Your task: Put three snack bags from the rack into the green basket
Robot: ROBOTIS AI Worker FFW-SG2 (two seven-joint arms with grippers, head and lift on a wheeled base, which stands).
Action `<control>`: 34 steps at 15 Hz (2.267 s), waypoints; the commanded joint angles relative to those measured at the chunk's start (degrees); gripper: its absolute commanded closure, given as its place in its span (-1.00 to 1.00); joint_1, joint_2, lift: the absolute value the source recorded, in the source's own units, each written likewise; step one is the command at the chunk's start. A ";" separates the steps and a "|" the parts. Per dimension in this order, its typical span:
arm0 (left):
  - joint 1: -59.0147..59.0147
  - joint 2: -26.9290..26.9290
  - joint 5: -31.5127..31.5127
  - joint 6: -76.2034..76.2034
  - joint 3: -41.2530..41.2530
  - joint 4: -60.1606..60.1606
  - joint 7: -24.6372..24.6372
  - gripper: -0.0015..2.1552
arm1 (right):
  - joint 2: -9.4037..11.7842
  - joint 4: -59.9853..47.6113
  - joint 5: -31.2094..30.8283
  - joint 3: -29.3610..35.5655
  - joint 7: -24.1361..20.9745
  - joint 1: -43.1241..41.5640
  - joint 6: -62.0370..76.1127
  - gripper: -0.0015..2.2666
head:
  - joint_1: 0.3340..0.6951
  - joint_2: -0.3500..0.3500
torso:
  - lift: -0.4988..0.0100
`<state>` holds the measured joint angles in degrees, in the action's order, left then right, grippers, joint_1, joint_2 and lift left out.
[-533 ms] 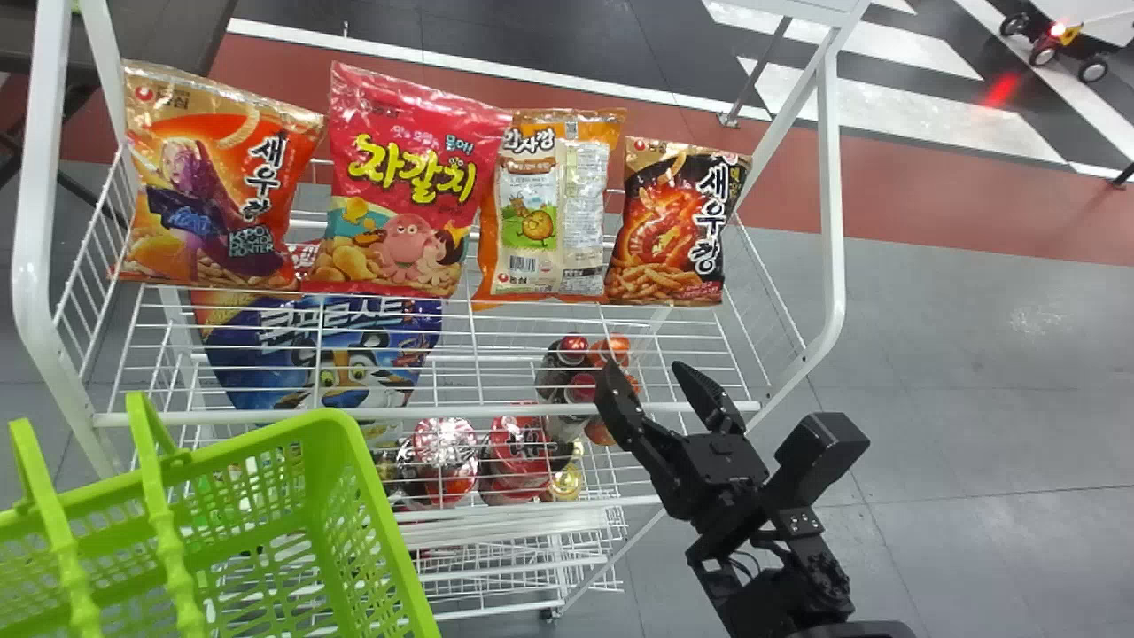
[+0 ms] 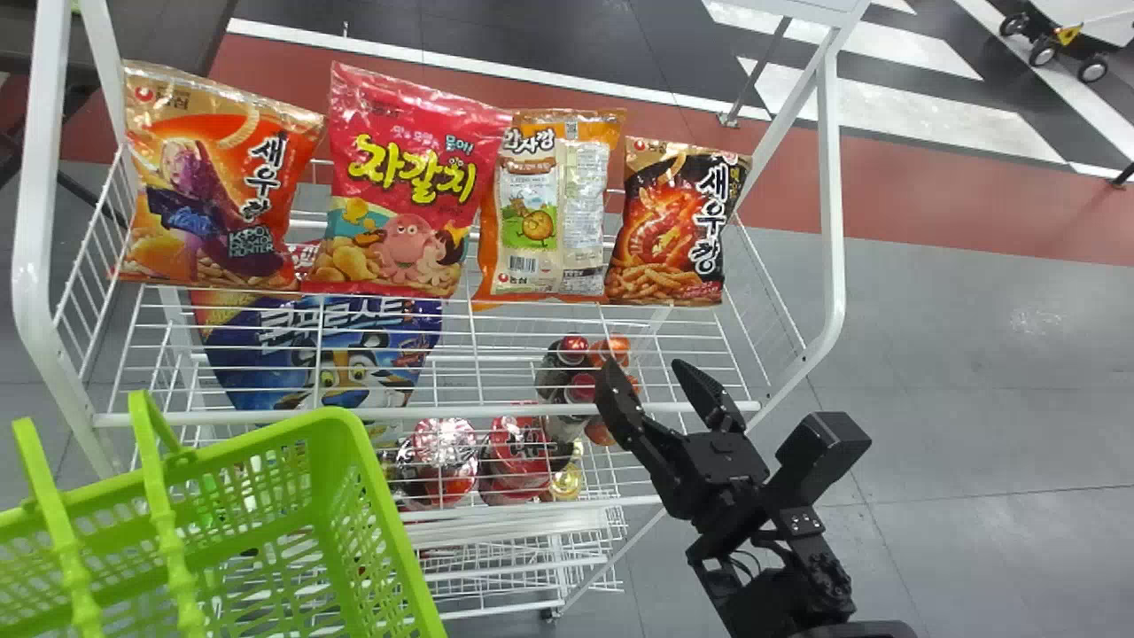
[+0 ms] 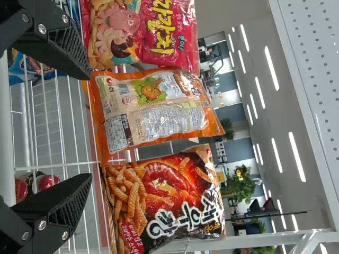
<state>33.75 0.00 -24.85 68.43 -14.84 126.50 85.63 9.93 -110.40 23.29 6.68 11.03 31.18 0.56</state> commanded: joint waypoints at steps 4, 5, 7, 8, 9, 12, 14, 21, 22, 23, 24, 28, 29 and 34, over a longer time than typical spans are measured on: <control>0.00 -0.15 0.06 0.09 0.25 0.07 0.07 0.99 | 0.00 -0.17 0.00 -0.35 -0.05 0.02 -0.18 -0.84 | 1.00 -1.00 | 0.96; 0.00 -0.15 0.06 -0.09 0.34 -0.02 0.07 0.99 | 0.00 -0.34 0.00 -0.88 0.04 -0.59 -0.88 -0.84 | 1.00 -1.00 | 0.96; 0.00 -0.15 0.06 -0.09 0.42 0.07 0.07 0.99 | -0.17 -0.43 -0.97 -3.25 0.22 -3.49 -3.16 -0.85 | 1.00 -1.00 | 0.96; 0.00 -0.15 0.06 0.09 0.42 0.16 0.07 0.99 | -0.52 -0.43 -1.93 -4.39 0.22 -5.25 -5.27 -0.85 | 1.00 -0.99 | 0.96; 0.18 -0.15 0.06 0.26 0.42 0.42 0.07 0.99 | -0.52 -0.34 -2.29 -5.80 0.22 -7.54 -7.91 -0.85 | 1.00 -0.94 | 0.96; 0.62 -0.15 0.06 0.26 0.42 0.77 0.07 0.99 | -0.44 -1.13 -3.96 -11.25 -0.05 -14.66 -17.40 -0.85 | 1.00 -0.67 | 0.96; 0.62 -0.15 0.06 0.26 0.60 0.77 0.07 0.99 | -0.44 -1.66 -5.62 -16.35 -0.31 -18.96 -22.85 -0.85 | 1.00 -0.42 | 0.96; 0.71 -0.15 0.94 0.61 1.04 1.30 -0.20 0.99 | -3.78 9.33 -12.39 -32.87 -4.27 -35.66 -27.60 -0.85 | 1.00 0.28 | 0.96; 0.71 -0.15 0.94 0.79 0.95 1.39 -0.20 0.99 | -5.01 11.52 -12.74 -33.75 -4.79 -37.77 -27.42 -0.85 | 1.00 0.34 | 0.96; 0.71 -0.15 0.94 0.79 0.95 1.39 -0.11 0.99 | -6.24 14.25 -12.22 -34.36 -4.79 -40.23 -27.60 -0.85 | 1.00 0.43 | 0.96; 0.71 -0.15 1.03 0.79 0.86 1.39 -0.11 0.99 | -7.20 17.06 -12.48 -35.95 -4.35 -42.60 -27.42 -0.86 | 1.00 0.48 | 0.96; 0.71 -0.15 0.94 0.79 0.25 1.39 0.24 0.99 | -9.98 26.90 -12.66 -40.08 -4.00 -49.28 -26.19 -0.85 | 1.00 0.67 | 0.96; 0.79 -0.15 0.94 0.79 0.07 1.30 0.42 0.99 | -9.98 28.84 -13.80 -41.31 -4.71 -50.34 -25.49 -0.85 | 1.00 0.75 | 0.96; 1.06 -0.15 0.77 0.79 -0.98 1.03 1.12 0.99 | -9.98 38.15 -20.92 -44.47 -10.68 -55.44 -20.74 -0.86 | 1.00 0.71 | 0.96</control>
<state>34.70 0.00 -24.00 69.22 -15.53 127.54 86.76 0.18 -75.66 3.04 -37.21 0.28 -22.34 -22.14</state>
